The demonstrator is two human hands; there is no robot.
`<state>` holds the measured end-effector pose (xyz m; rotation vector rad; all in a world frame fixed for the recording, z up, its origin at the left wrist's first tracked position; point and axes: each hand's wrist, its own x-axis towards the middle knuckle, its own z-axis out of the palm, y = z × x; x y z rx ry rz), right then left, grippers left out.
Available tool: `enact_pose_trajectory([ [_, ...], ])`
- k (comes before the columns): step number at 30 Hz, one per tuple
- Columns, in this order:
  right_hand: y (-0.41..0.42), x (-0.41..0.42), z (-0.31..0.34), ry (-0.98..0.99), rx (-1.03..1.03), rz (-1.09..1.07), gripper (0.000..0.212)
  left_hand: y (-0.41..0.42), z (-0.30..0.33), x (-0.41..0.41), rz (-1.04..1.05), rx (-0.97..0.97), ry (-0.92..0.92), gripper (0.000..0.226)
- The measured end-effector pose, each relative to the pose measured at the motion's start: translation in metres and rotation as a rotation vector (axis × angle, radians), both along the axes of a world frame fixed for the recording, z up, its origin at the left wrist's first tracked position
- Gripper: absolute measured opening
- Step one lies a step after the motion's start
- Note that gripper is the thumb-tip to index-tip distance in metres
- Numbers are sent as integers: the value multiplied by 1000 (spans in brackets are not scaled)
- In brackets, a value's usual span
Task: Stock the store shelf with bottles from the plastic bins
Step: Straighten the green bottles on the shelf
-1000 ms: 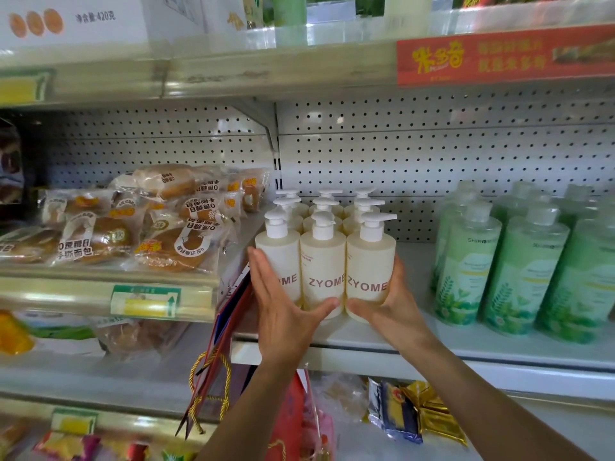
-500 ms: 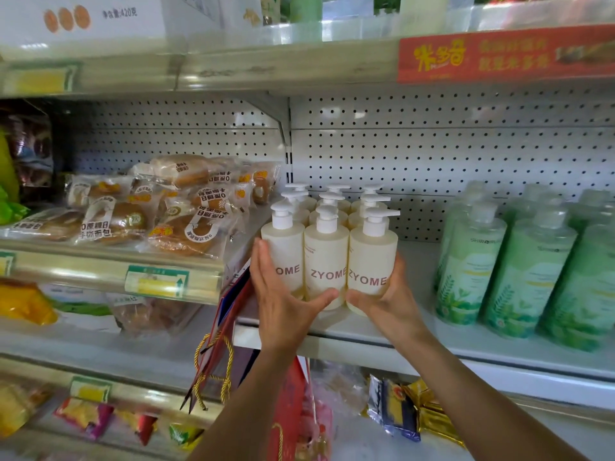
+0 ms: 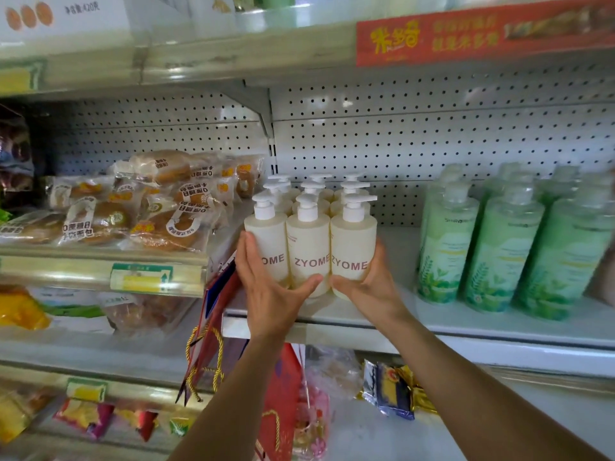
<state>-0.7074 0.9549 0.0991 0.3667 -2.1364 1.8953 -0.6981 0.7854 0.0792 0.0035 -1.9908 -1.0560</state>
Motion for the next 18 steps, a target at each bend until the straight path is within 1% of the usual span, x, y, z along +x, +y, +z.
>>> enact_pose_trajectory([
  [3, -2, 2, 2, -1, 0, -16, 92, -1, -1, -1, -23, -13, 16, 132],
  [5, -3, 4, 4, -6, -13, -39, 86, -1, -1, -1, -39, -8, 33, 126],
  [8, -5, 11, 6, 6, -24, -92, 81, -2, -2, 1, -71, -24, 93, 107],
  [11, -4, 24, 4, -28, 92, -164, 85, 1, -2, 7, -124, -50, 132, 85],
  [13, -1, 34, -1, -38, 124, -205, 83, 11, -1, 16, -178, -54, 152, 75],
  [15, 8, 48, -7, 0, 107, -244, 74, 27, 0, 32, -279, -71, 164, 66],
  [18, 29, 68, -11, 162, 147, -407, 60, 55, -2, 54, -465, -133, 156, 56],
])
